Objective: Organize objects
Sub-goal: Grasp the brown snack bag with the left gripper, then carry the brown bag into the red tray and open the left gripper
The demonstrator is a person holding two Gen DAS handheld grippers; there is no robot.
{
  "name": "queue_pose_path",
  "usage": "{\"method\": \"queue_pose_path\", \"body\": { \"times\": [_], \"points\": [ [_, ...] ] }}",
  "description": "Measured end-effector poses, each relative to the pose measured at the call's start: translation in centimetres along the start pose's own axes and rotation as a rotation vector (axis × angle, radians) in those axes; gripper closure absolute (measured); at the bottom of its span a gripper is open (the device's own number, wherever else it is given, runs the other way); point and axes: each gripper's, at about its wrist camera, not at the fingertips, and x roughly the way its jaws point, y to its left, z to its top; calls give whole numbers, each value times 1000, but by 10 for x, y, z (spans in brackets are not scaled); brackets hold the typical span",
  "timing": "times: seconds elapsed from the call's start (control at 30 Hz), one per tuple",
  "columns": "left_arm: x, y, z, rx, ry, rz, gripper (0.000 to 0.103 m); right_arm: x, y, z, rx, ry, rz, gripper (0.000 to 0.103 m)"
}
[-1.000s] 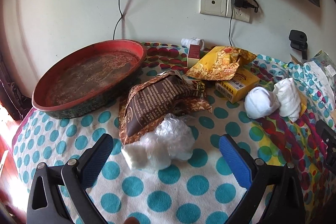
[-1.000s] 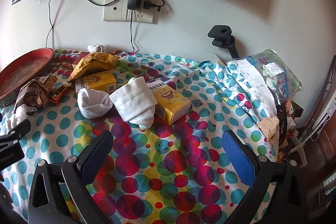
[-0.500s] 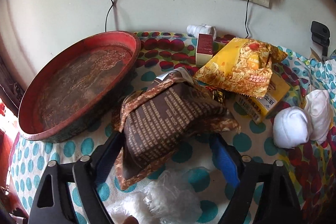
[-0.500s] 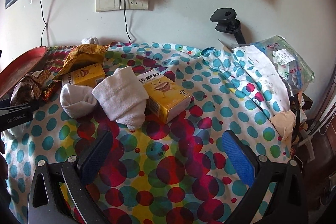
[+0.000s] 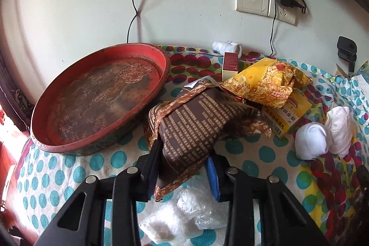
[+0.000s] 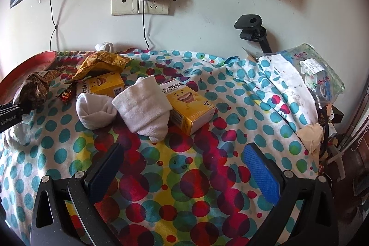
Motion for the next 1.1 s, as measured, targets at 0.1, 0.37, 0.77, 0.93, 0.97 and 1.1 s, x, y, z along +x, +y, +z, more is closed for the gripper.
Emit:
{"method": "queue_pose_path", "body": {
  "times": [0.1,0.37,0.77,0.93,0.97,1.1],
  "points": [
    [-15,6,-1,-13,-23,-13,67,1,3,0,-3,1,3,0],
    [-41,32,7,-31,-63,-24,67,7,3,2,-41,3,-1,0],
    [-34,115,65,-108,-131,88,103,14,2,0,-49,25,22,0],
    [-1,159,80,-124,-68,163,103,17,3,-3,-45,43,38,0],
    [6,168,80,-138,-45,163,103,17,3,-4,-44,42,40,0],
    [3,185,66,-202,5,124,97,17,6,-6,-50,48,49,0]
  ]
}}
